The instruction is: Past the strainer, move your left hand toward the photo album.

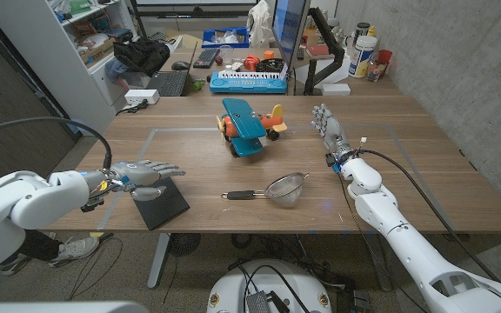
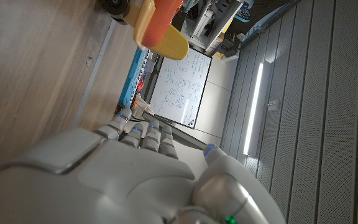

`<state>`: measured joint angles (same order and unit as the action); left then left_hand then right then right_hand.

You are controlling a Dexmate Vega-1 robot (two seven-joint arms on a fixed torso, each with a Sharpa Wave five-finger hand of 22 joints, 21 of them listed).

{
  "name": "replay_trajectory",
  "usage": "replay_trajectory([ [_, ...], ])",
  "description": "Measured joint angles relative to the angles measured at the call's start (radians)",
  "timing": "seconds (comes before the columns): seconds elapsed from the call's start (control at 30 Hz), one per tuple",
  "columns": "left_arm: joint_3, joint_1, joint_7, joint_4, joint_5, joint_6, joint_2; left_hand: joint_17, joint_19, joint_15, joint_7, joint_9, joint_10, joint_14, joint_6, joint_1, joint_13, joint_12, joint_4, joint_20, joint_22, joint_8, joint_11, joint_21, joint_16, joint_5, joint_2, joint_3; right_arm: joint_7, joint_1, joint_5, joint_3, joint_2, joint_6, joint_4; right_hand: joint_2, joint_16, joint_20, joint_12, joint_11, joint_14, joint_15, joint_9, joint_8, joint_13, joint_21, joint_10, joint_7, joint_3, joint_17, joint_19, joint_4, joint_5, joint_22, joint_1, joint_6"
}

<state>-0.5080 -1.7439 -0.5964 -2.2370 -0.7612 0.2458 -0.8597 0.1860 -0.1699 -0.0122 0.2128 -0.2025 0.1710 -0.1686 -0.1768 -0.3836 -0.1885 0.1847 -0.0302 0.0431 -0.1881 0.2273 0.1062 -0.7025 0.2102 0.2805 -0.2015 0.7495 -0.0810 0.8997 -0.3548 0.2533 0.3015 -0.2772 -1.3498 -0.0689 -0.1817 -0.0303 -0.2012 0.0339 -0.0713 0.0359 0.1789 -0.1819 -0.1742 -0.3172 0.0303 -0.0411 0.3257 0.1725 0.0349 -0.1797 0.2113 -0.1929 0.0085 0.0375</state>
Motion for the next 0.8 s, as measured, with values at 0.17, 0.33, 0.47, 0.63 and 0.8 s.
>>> replay_trajectory([
  [0.17,0.004,0.0,-0.004,-0.003,-0.012,0.0,0.0,0.0,0.0,0.0,0.0,0.0,0.0,0.0,0.0,-0.011,0.0,0.0,0.008,0.0,-0.005,0.0,0.0,0.0,-0.006,-0.008,0.003,0.019,0.0,0.0,-0.001,-0.001,0.0,-0.001,0.001,0.0,0.0,0.0,0.0,0.0,0.0,0.0,0.0,0.0,0.0,0.0,0.0,0.0,0.0,0.0,0.0,0.0,0.0,0.0,0.0,0.0],
  [0.33,0.008,-0.001,-0.008,-0.004,-0.023,-0.002,-0.002,0.0,0.0,0.0,0.0,0.0,0.0,0.0,0.0,-0.026,0.0,0.0,0.018,0.0,-0.005,0.0,0.0,0.0,-0.008,-0.008,0.0,0.029,-0.001,0.0,-0.002,-0.001,0.0,-0.002,0.006,0.0,0.0,0.0,0.0,0.0,0.0,0.0,0.0,0.0,0.0,0.0,0.0,0.0,0.0,0.0,0.0,0.0,0.0,0.0,0.0,0.0],
  [0.47,0.009,-0.003,-0.012,-0.004,-0.033,-0.002,-0.004,0.0,0.0,0.0,0.0,-0.004,0.0,0.0,0.0,-0.034,0.0,0.0,0.018,0.0,-0.005,0.0,0.0,0.004,-0.008,-0.008,0.0,0.037,-0.001,-0.001,-0.002,-0.001,-0.002,-0.003,0.01,0.0,0.0,0.0,0.0,0.0,0.0,0.0,0.0,0.0,0.0,0.0,0.0,0.0,0.0,0.0,0.0,0.0,0.0,0.0,0.0,0.0],
  [0.63,0.01,-0.006,-0.015,-0.004,-0.042,-0.002,-0.005,0.0,0.0,0.0,0.0,-0.005,0.001,0.0,0.0,-0.04,0.0,0.0,0.027,0.0,-0.005,0.0,0.009,0.004,-0.008,-0.015,0.005,0.047,-0.001,-0.005,-0.002,0.0,-0.005,-0.005,0.015,0.0,0.0,-0.004,0.0,0.0,0.0,0.0,0.0,0.0,0.0,0.0,0.0,-0.004,0.0,0.0,-0.004,0.0,0.0,0.0,0.0,-0.004],
  [0.8,0.011,-0.013,-0.015,-0.004,-0.053,-0.002,-0.005,0.002,-0.004,0.0,0.0,-0.005,-0.001,0.0,0.0,-0.053,0.0,0.0,0.032,0.004,-0.005,0.0,0.01,0.004,-0.008,-0.016,0.008,0.059,-0.002,-0.008,-0.002,0.002,-0.007,-0.006,0.018,0.0,0.0,-0.006,0.0,0.0,0.0,0.0,0.0,0.0,0.0,0.0,0.0,-0.004,0.0,0.0,-0.006,0.0,0.0,0.0,0.0,-0.004],
])
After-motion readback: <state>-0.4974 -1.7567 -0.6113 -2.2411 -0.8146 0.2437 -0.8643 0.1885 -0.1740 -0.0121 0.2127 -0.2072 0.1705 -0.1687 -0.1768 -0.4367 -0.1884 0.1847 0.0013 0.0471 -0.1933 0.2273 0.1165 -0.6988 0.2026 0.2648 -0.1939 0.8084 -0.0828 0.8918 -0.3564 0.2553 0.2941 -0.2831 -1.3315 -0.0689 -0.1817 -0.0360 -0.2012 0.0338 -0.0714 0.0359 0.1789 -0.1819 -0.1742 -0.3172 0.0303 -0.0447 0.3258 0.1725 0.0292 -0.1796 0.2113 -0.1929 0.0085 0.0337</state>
